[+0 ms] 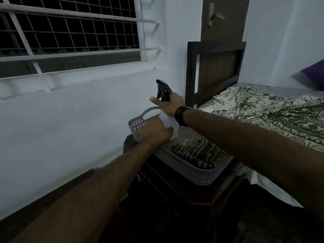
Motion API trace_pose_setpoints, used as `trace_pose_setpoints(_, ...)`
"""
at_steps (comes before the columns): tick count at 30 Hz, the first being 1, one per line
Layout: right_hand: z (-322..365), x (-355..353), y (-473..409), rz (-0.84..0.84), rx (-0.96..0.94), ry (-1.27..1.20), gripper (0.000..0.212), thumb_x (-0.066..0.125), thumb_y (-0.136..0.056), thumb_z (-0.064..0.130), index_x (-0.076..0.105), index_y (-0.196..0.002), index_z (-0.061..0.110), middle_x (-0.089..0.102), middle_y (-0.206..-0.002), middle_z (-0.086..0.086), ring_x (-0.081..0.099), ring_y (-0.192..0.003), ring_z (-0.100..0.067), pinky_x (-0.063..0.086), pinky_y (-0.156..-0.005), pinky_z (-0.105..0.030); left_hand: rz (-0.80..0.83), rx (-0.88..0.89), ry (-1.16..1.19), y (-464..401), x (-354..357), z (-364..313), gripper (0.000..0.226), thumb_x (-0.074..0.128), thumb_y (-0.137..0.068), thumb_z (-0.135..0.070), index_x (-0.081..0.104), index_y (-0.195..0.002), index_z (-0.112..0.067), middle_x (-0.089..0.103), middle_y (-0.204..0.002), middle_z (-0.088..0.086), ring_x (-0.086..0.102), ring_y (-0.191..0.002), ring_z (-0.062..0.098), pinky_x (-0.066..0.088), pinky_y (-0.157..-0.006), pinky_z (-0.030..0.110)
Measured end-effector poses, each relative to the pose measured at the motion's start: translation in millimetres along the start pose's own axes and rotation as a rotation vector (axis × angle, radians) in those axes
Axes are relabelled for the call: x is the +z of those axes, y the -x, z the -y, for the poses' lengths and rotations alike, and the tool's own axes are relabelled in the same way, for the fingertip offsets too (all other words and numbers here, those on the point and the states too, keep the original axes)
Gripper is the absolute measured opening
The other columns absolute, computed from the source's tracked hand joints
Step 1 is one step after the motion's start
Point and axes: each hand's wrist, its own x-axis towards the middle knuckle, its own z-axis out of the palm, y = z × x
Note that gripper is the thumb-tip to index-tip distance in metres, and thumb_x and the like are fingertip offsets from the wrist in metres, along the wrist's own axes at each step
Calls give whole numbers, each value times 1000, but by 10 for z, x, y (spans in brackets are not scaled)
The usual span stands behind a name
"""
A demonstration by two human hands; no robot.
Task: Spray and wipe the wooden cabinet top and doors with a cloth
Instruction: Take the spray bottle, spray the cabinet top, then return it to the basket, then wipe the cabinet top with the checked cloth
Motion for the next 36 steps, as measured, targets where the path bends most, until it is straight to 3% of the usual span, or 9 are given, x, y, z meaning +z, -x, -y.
trace_pose_setpoints(3,-31,-32,75,62,-26,69,49,66,-81,65,52,-86,19,55,-83,3,53,-75,-15,37,-62,-27,-22,34,-51,17,-18,-11,58,59,-94,-36,45,-144,-12,54,-142,11,52,-129,27,41,-107,38)
trace_pose_setpoints(9,-103,-294,378,202,72,274,58,66,-85,59,59,-113,9,59,-103,-5,61,-108,-29,44,-69,-27,-94,-20,-18,159,-143,-70,47,63,-89,-39,56,-123,-7,63,-119,10,62,-109,27,49,-81,32)
trace_pose_setpoints(12,-104,-485,639,357,131,326,46,57,-95,52,59,-115,10,56,-84,3,63,-76,-21,44,-48,-16,-138,-7,98,269,-206,-76,54,65,-82,-49,57,-119,-10,64,-114,8,63,-102,25,53,-79,37)
trace_pose_setpoints(14,-62,-591,849,519,205,291,48,48,-97,57,55,-113,13,61,-83,-2,59,-62,-16,49,-48,-19,-129,28,120,373,-229,-57,56,68,-82,-45,54,-126,-12,61,-119,6,59,-107,22,52,-86,37)
trace_pose_setpoints(19,17,-679,1247,723,-35,717,34,57,-97,44,61,-82,13,54,-80,6,48,-71,-12,41,-72,-17,-183,70,229,571,-340,-2,38,70,-88,-27,59,-120,-11,61,-115,5,56,-107,19,51,-92,34)
trace_pose_setpoints(22,53,-612,1296,679,-110,897,31,58,-95,35,67,-109,9,64,-107,-4,57,-94,-22,40,-78,-28,-219,65,259,648,-452,1,33,71,-87,-30,64,-114,-13,62,-109,0,58,-102,15,49,-88,29)
trace_pose_setpoints(29,339,-975,1015,343,-119,543,20,52,-95,15,68,-106,14,64,-114,-7,58,-106,-27,40,-81,-25,-184,40,393,849,-817,56,27,77,-84,-26,66,-108,-18,65,-101,-3,61,-90,11,46,-76,14)
trace_pose_setpoints(33,834,-1198,892,286,-61,-137,23,52,-98,14,59,-77,22,59,-82,-1,54,-86,-23,38,-74,-31,-88,-9,689,907,-1142,53,49,78,-82,-42,62,-123,-21,67,-114,0,65,-105,16,56,-90,34)
trace_pose_setpoints(36,1264,-1116,941,379,-58,-532,20,46,-103,16,59,-89,19,66,-86,0,64,-81,-15,50,-73,-29,-88,-29,941,1024,-1402,1,70,82,-68,-50,61,-128,-22,67,-123,-3,67,-109,13,58,-87,30)
